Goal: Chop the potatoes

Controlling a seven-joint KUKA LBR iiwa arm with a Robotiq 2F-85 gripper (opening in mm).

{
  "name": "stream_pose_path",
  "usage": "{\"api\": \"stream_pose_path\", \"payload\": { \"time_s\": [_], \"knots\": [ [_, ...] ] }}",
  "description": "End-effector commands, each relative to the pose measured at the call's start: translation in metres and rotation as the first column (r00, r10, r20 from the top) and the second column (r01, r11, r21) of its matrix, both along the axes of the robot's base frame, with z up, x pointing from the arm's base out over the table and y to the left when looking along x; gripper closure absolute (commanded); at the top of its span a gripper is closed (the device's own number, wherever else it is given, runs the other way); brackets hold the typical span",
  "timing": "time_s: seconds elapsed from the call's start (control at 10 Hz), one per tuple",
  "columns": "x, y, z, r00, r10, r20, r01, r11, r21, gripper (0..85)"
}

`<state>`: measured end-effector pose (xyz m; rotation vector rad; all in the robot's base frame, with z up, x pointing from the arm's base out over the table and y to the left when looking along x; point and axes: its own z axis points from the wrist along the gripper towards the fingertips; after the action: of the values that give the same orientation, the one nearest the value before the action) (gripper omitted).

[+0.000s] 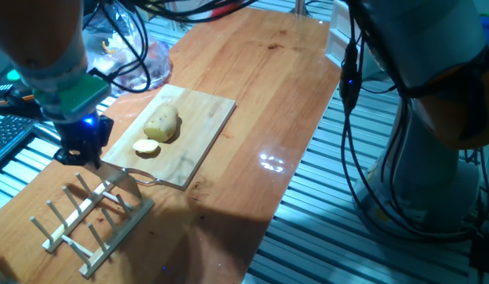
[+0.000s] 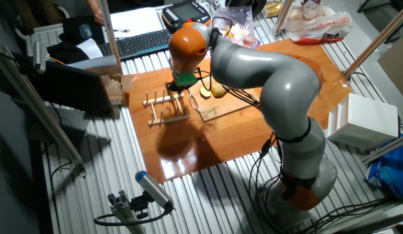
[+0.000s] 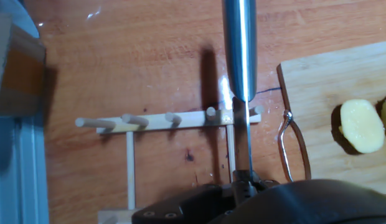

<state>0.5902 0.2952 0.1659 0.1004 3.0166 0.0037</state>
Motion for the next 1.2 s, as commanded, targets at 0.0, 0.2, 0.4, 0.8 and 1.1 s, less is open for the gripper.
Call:
{"api": "stream_pose_path", "payload": {
  "time_s": [0.0,0.2,0.4,0.8,1.1],
  "knots": [
    [0.0023,-0.002,-0.009,1.000,0.004,0.000,-0.004,1.000,0.001,85.0],
    [0.0067,-0.003,-0.030,1.000,0.003,-0.002,-0.003,1.000,-0.008,85.0],
    [0.0097,-0.004,-0.047,1.000,0.004,-0.009,-0.004,1.000,0.001,85.0],
    [0.0082,-0.004,-0.070,1.000,0.010,-0.025,-0.010,0.999,-0.033,85.0],
    [0.0071,-0.003,-0.074,0.997,0.003,-0.074,-0.004,1.000,-0.015,85.0]
  ]
}}
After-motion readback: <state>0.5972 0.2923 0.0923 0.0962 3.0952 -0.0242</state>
